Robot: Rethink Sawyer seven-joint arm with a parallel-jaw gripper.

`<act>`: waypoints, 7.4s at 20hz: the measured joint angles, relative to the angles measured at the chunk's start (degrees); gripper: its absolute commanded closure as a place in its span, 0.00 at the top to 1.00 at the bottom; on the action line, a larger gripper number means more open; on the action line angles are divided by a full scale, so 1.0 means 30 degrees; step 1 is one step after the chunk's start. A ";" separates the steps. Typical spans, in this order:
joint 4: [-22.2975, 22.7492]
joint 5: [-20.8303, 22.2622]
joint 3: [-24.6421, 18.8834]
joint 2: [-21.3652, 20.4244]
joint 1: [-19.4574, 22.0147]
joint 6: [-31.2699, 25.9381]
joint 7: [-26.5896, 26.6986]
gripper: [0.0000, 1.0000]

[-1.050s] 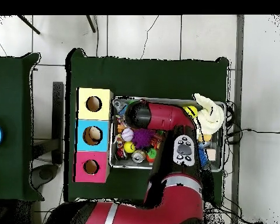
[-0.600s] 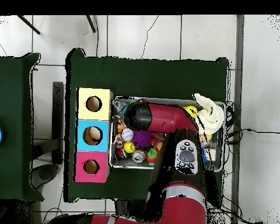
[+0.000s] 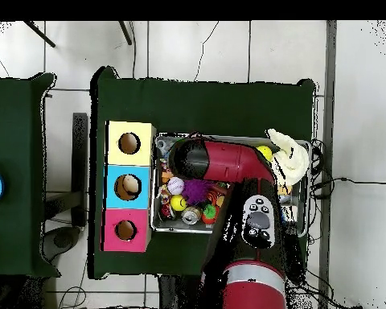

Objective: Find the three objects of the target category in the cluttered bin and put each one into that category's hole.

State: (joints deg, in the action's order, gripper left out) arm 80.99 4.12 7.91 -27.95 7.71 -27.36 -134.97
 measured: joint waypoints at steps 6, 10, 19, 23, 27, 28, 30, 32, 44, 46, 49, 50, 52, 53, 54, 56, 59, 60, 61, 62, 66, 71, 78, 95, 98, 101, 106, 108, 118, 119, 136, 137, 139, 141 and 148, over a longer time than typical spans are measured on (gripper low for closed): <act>0.0523 0.0000 0.0003 -0.0668 -0.0088 -0.0217 0.0000 0.00; 0.1029 0.0004 0.0000 -0.1137 -0.0159 -0.0221 0.0000 0.00; 0.1192 0.0004 -0.0019 -0.1947 -0.0157 -0.0217 0.0000 0.00; 0.1192 0.0000 -0.0050 -0.2187 -0.0163 -0.0217 0.0000 0.00; 0.1195 0.0008 -0.0058 -0.2195 -0.0271 -0.0221 0.0000 0.00; 0.1192 0.0004 -0.0058 -0.2196 -0.0324 -0.0217 0.0000 0.00; 0.1195 0.0004 -0.0058 -0.2195 -0.0483 -0.0221 0.0000 0.00; 0.1193 0.0006 -0.0058 -0.2195 -0.0633 -0.0221 0.0000 0.00; 0.1187 -0.0090 -0.0058 -0.2289 -0.1704 -0.1115 0.0000 0.00; 0.1187 -0.0173 -0.0061 -0.2330 -0.1895 -0.1530 0.0000 0.00; 0.1187 -0.0325 -0.0058 -0.2377 -0.2178 -0.2090 0.0000 0.00; 0.1181 -0.0357 -0.0061 -0.2381 -0.2248 -0.2212 0.0000 0.00; 0.1159 -0.0480 -0.0059 -0.2384 -0.2428 -0.2488 0.0000 0.00; 0.1153 -0.0514 -0.0061 -0.2383 -0.2468 -0.2543 0.0000 0.00; 0.1142 -0.0569 -0.0058 -0.2385 -0.2553 -0.2634 0.0000 0.00; 0.1112 -0.0663 -0.0055 -0.2383 -0.2708 -0.2717 0.0000 0.00; 0.1046 -0.0753 -0.0052 -0.2383 -0.2881 -0.2776 0.0000 0.00; 0.0990 -0.0835 -0.0039 -0.2383 -0.3036 -0.2847 0.0000 0.00; 0.0960 -0.0882 -0.0022 -0.2381 -0.3126 -0.2894 0.0000 0.00; 0.0940 -0.0914 -0.0011 -0.2379 -0.3175 -0.2918 0.0000 0.00; 0.0772 -0.1177 0.0132 -0.2371 -0.3839 -0.3305 0.0000 0.00; 0.0664 -0.1298 0.0201 -0.2346 -0.4346 -0.3577 0.0000 0.00; 0.0266 -0.1447 0.0229 -0.2242 -0.5057 -0.4288 0.0000 0.00; -0.0625 -0.2173 0.0697 -0.2358 -0.6027 -0.6469 0.0000 0.00; -0.0766 -0.2295 0.0810 -0.2355 -0.6071 -0.6825 0.0000 0.00; -0.1043 -0.2393 0.0910 -0.2314 -0.6070 -0.7161 0.0000 0.00; -0.1956 -0.2483 0.1158 -0.2016 -0.6068 -0.7545 0.0000 0.00; -0.2216 -0.2519 0.1224 -0.1912 -0.6068 -0.7549 0.0000 0.00; -0.4518 -0.2825 0.1461 -0.0528 -0.6119 -0.7553 0.0000 0.00; -0.4775 -0.2872 0.1500 -0.0291 -0.6166 -0.7549 0.0000 0.00; -0.5293 -0.3770 0.1803 0.0395 -0.6871 -0.7553 0.0000 0.00; -0.5284 -0.3884 0.1802 0.0341 -0.6920 -0.7553 0.0000 0.00; -0.5276 -0.4092 0.1800 0.0238 -0.7009 -0.7553 0.0000 0.00; -0.5276 -0.4269 0.1803 0.0145 -0.7046 -0.7553 0.0000 0.00; -0.5273 -0.4524 0.1913 0.0049 -0.7032 -0.7553 0.0000 0.00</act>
State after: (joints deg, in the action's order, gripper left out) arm 65.17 -9.46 13.65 -27.80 -13.39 -50.02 -134.97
